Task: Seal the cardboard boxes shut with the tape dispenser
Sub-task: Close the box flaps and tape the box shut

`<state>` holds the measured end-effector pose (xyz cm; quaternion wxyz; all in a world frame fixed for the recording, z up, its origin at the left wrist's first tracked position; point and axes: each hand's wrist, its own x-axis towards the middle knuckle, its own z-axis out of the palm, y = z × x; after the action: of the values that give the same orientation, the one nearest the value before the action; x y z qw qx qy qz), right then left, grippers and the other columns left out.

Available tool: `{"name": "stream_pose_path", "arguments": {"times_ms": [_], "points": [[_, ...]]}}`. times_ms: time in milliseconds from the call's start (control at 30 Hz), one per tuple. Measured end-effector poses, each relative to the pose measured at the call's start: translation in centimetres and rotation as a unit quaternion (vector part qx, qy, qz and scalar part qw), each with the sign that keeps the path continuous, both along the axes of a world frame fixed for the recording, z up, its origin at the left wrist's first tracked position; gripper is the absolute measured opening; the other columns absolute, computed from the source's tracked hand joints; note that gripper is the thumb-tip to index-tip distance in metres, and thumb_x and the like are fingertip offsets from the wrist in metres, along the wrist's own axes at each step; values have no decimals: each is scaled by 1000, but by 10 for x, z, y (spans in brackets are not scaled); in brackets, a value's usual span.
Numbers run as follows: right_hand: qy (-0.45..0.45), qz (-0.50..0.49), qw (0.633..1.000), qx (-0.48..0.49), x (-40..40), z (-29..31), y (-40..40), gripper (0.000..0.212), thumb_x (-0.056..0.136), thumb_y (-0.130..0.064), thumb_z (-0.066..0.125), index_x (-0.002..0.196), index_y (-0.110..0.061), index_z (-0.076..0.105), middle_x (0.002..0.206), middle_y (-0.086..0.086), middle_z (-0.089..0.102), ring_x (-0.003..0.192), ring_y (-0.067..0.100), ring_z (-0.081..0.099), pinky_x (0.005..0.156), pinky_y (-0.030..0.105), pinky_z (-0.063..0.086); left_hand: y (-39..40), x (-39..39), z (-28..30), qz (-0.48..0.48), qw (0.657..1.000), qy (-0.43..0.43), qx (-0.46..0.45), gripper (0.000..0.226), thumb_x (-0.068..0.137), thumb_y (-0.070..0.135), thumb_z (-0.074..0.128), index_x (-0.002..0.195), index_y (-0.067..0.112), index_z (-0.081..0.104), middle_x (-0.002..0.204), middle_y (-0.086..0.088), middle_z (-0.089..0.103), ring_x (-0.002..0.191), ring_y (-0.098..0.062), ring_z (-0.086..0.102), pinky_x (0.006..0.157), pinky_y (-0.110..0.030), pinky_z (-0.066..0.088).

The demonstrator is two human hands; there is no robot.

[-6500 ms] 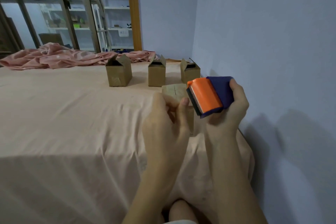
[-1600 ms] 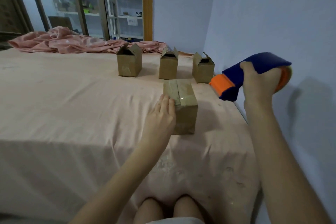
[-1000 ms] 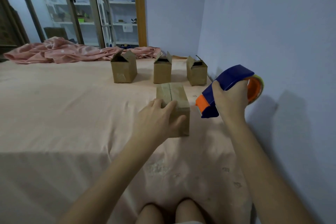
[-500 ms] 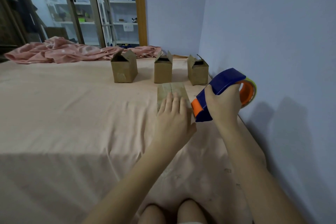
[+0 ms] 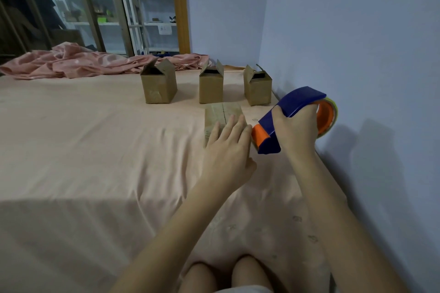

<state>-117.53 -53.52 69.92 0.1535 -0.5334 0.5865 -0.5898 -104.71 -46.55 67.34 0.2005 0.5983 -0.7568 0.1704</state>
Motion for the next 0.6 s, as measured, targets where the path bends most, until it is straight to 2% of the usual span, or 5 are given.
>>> {"name": "stream_pose_path", "arguments": {"times_ms": [67, 133, 300, 433, 600], "points": [[12, 4, 1000, 10, 0, 4, -1, 54, 81, -24, 69, 124, -13, 38, 100, -6, 49, 83, 11, 51, 62, 21, 45, 1, 2, -3, -4, 1000, -6, -4, 69, 88, 31, 52, 148, 15, 24, 158, -2, 14, 147, -21, 2, 118, -41, -1], [31, 11, 999, 21, 1, 8, -2, 50, 82, -23, 67, 122, -13, 39, 101, -2, 53, 86, 13, 54, 66, 26, 49, 3, 5, -4, -10, 1000, 6, -11, 59, 94, 31, 43, 148, 18, 25, 157, 2, 18, 146, -18, 6, 118, -39, 1], [157, -15, 987, 12, 11, 20, -5, 35, 83, -23, 63, 103, -13, 35, 92, -1, 48, 80, 15, 50, 65, 28, 43, 1, 5, -1, -10, 999, 33, -19, 47, 101, 34, 29, 147, 23, 28, 155, 7, 24, 145, -13, 14, 116, -33, 5], [216, -27, 976, 19, 11, 25, -9, 41, 84, -25, 61, 114, -6, 40, 104, 8, 59, 90, 23, 59, 64, 28, 39, -2, 4, -1, -14, 1000, 21, -16, 47, 101, 29, 31, 147, 22, 27, 155, 6, 24, 145, -13, 13, 115, -32, 5], [254, -39, 966, 7, 5, 26, -14, 31, 85, -25, 58, 98, -10, 34, 87, 4, 55, 74, 21, 56, 52, 24, 30, -6, -6, 1, -13, 999, 32, -18, 52, 93, 29, 51, 143, 19, 37, 151, 3, 34, 142, -15, 24, 114, -33, 8]]}}
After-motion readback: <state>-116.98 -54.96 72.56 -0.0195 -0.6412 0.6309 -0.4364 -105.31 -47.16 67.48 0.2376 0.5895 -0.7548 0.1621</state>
